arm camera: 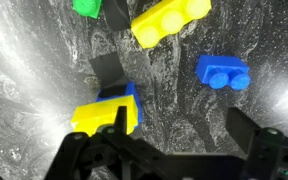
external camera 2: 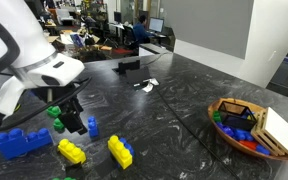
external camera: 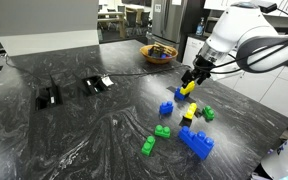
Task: Move the green block from the middle to the back edge of the counter
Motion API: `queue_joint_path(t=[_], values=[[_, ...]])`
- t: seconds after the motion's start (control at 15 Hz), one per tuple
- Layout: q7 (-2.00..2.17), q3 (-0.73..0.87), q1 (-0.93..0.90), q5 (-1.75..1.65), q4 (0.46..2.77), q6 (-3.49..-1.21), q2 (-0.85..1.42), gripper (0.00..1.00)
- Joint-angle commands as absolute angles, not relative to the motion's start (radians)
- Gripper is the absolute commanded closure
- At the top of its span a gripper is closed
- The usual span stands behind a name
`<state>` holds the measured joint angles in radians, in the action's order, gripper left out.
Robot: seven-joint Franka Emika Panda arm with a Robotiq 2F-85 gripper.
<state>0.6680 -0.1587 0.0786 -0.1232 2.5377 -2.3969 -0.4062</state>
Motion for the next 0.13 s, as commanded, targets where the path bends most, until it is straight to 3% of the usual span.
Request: queue_joint_path(t=[0.0, 0.07], values=[[0.666, -0.16, 0.08, -0.121, 2.536, -2.395, -0.407, 0.0], [0.666, -0.16, 0.08, -0.121, 2.536, -2.395, -0.406, 0.0]])
